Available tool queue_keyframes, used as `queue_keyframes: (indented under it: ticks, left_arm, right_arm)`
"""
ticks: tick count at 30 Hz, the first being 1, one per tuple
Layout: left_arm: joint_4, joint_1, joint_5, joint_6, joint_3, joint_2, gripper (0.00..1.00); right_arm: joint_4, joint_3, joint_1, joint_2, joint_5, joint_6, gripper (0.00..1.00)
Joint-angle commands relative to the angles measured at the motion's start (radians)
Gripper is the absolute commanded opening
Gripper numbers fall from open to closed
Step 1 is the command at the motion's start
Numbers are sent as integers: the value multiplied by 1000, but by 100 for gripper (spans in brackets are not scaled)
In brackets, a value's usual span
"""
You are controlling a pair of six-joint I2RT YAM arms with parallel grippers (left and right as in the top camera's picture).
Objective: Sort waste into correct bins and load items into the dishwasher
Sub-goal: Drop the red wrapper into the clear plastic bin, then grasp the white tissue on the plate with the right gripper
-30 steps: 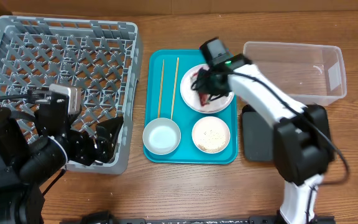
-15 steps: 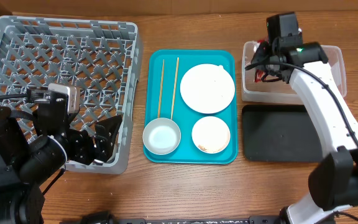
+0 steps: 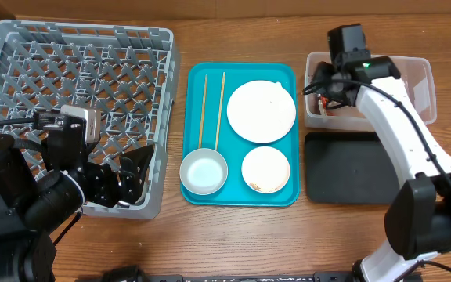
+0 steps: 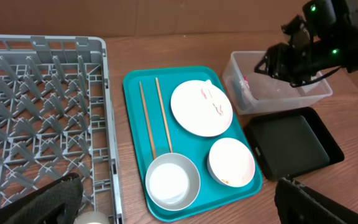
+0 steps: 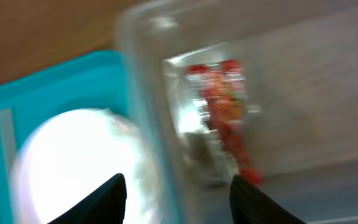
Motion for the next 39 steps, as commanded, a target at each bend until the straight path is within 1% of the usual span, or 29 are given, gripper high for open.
queue_keyframes:
  ticks: [1, 4, 6, 7, 9, 14, 18, 20, 22, 25, 27, 28, 29, 33, 39]
  left_arm:
    - [1, -3, -5, 19, 11, -3, 100]
    - [2, -3, -5, 19, 11, -3, 100]
    - [2, -3, -5, 19, 11, -3, 100]
    - [1, -3, -5, 19, 11, -3, 99]
    - [1, -3, -5, 19, 11, -3, 100]
    - [2, -3, -5, 19, 11, -3, 100]
    - [1, -3, -5, 19, 11, -3, 100]
    - [1, -3, -5, 19, 11, -3, 100]
    - [1, -3, -5, 19, 11, -3, 100]
    - [1, -3, -5, 19, 11, -3, 100]
    - [1, -3, -4, 19, 11, -3, 100]
    - [1, -3, -5, 19, 11, -3, 100]
    - [1, -3, -5, 19, 11, -3, 100]
    - [2, -3, -5, 19, 11, -3, 100]
    - [1, -3, -5, 19, 11, -3, 100]
  right_arm:
    - [15, 32, 98, -42, -91, -54, 55]
    - [46, 11, 181, -5, -51, -101, 55]
    - [75, 5, 228, 36, 77, -126, 57]
    - [87, 5, 241, 54, 142, -129, 60]
    - [120, 5, 260, 101, 254, -132, 61]
    - [180, 5, 253, 230, 262, -134, 61]
    - [211, 5, 242, 313, 262, -167, 59]
    - [222, 5, 242, 339, 262, -187, 55]
    - [222, 5, 242, 353, 248, -207, 46]
    - [201, 5, 243, 358, 157, -222, 35]
    - [177, 6, 243, 357, 84, -232, 19]
    - [150, 12, 245, 356, 66, -232, 9]
    - [127, 19, 246, 353, 64, -227, 4]
    - [19, 79, 248, 311, 60, -200, 4]
    - [-85, 182, 222, 153, 60, -202, 4]
